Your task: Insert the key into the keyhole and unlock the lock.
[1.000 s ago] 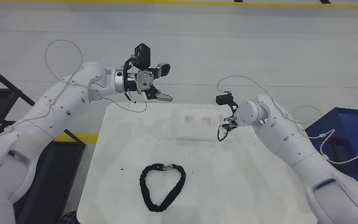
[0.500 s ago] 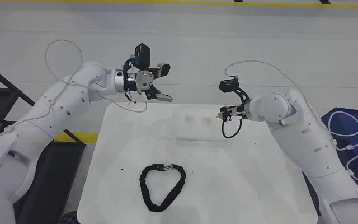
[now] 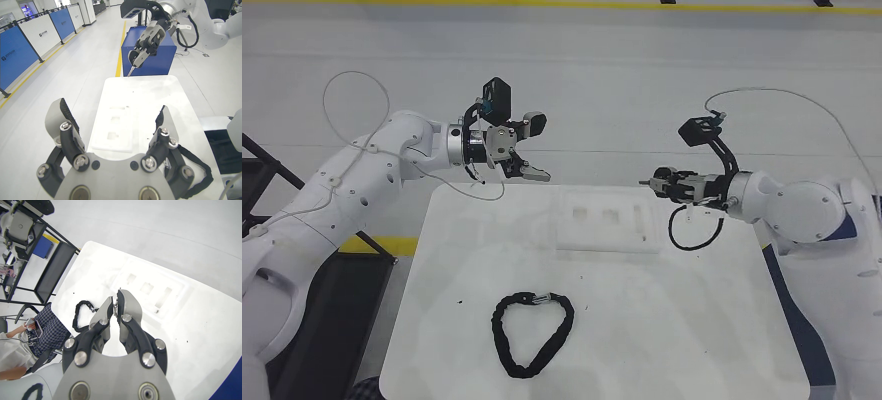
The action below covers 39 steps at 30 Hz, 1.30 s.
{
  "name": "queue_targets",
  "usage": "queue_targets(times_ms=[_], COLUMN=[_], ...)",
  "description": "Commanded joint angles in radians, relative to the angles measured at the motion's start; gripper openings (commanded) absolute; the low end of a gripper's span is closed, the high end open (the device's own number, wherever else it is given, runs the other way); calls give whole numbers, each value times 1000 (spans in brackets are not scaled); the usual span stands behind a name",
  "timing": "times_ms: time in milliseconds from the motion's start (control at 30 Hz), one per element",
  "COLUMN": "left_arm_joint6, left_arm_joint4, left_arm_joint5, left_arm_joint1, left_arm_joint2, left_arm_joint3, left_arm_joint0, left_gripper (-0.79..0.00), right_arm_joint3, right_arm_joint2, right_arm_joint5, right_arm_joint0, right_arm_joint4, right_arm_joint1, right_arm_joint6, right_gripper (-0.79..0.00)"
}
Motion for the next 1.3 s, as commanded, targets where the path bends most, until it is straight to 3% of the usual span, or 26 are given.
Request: queue_targets(times_ms=[0,900,1100,1267], left_arm_joint6=[0,0,-25,27], left_arm_joint4=[0,0,65,144], left_arm_joint5=[0,0,0,0], left_arm_joint1=[0,0,11,29], left_arm_joint2=[0,0,-13,-15], left_arm_joint3=[0,0,-56,-112], left_arm_joint0=[0,0,83,171], left_gripper=[0,0,0,0], right_arm_joint3=[-6,-7,-7,-7], right_arm_joint2=[20,24,24,24], right_arm_joint5=[-6,-5,-5,-5], right_arm_joint0=[-15,-18,-18,-18], right_arm_joint4=[6,7,7,7], right_arm_joint1=[4,5,5,5], right_arm_joint6=[4,5,5,5], right_gripper=[-785,-785,-785,-785])
